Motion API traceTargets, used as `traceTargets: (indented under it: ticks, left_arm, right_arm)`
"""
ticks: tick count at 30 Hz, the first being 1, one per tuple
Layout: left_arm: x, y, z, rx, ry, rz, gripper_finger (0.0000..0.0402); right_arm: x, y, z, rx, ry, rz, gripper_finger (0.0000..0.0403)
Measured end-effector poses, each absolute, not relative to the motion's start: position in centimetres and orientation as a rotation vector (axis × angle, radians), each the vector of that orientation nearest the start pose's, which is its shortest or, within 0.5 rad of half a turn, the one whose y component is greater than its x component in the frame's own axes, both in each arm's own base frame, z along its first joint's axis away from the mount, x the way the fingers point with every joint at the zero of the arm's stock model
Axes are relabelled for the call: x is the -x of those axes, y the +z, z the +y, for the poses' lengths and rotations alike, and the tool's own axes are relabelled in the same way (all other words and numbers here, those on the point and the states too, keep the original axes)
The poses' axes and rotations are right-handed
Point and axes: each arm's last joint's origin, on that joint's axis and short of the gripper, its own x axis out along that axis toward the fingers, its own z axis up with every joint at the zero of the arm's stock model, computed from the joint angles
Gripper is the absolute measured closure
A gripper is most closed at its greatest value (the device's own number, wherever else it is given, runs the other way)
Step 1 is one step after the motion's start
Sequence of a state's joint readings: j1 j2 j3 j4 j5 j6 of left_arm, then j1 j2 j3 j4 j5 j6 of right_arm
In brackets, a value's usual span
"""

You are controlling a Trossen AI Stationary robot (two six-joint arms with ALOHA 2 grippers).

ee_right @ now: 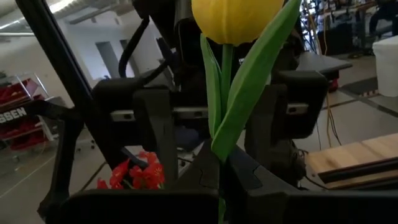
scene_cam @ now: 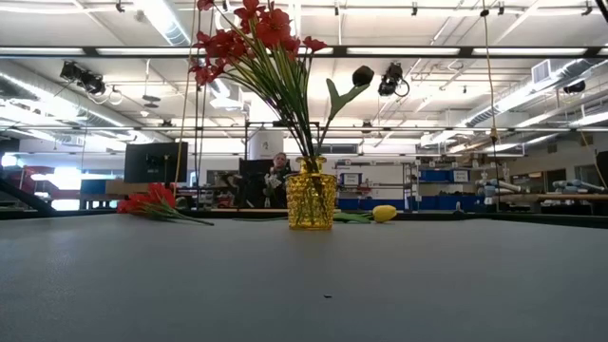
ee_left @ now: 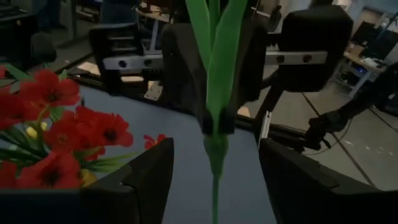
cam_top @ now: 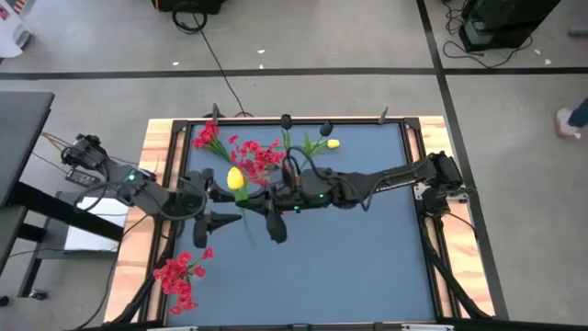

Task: Sort flowers into vase by color
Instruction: Put the bottom yellow tulip into the transparent vase

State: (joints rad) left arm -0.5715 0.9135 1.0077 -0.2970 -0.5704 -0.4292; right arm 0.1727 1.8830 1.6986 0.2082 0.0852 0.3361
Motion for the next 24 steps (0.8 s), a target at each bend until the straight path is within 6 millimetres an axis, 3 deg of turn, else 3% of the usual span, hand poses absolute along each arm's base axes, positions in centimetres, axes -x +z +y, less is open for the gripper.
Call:
traceTargets:
  ticks: [4,16,21,24]
  left_arm:
    - [-16.8,37.4,-9.1,0.312,0.007,0.188,0.0185]
    - [-17.2,37.7,-8.4,0.219,0.02,0.161,0.0335]
    - [-17.6,37.9,-8.2,0.149,-0.019,0.146,0.0386]
    - [-17.8,37.8,-8.3,0.103,-0.054,0.16,0.0392]
  right_arm:
    - [-44.3,37.2,7.3,-0.312,0.068,-0.016,0.0396]
    - [-44.3,37.3,7.0,-0.295,0.086,-0.013,0.0394]
    - [-44.3,37.3,6.9,-0.308,0.089,-0.013,0.0377]
    - [-44.3,37.3,6.7,-0.311,0.079,-0.016,0.0352]
